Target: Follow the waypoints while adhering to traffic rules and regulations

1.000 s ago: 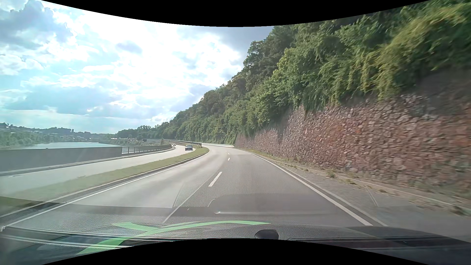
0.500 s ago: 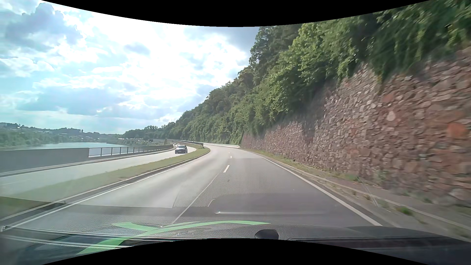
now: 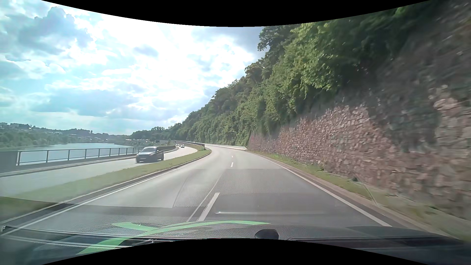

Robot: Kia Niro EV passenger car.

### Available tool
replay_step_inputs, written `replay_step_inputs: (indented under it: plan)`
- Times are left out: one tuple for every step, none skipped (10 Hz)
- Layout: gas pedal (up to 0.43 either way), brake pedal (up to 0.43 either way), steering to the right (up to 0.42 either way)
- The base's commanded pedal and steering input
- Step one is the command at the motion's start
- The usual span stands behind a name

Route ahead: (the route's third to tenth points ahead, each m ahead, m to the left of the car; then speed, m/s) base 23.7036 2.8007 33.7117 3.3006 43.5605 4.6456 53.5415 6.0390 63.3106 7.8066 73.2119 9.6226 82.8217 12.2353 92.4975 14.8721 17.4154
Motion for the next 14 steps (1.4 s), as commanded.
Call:
replay_step_inputs:
  plan:
    - [0.22,0.0,-0.02]
    - [0.209,0.0,-0.02]
    - [0.209,0.0,-0.021]
    - [0.209,0.0,-0.02]
    - [0.209,0.0,-0.02]
    - [0.209,0.0,-0.021]
    - [0.197,0.0,-0.021]
    - [0.189,0.0,-0.021]
    - [0.177,0.0,-0.021]
    - [0.169,0.0,-0.022]
    - [0.169,0.0,-0.024]
    - [0.15,0.0,-0.025]
    - [0.15,0.0,-0.024]
    - [0.15,0.0,-0.025]
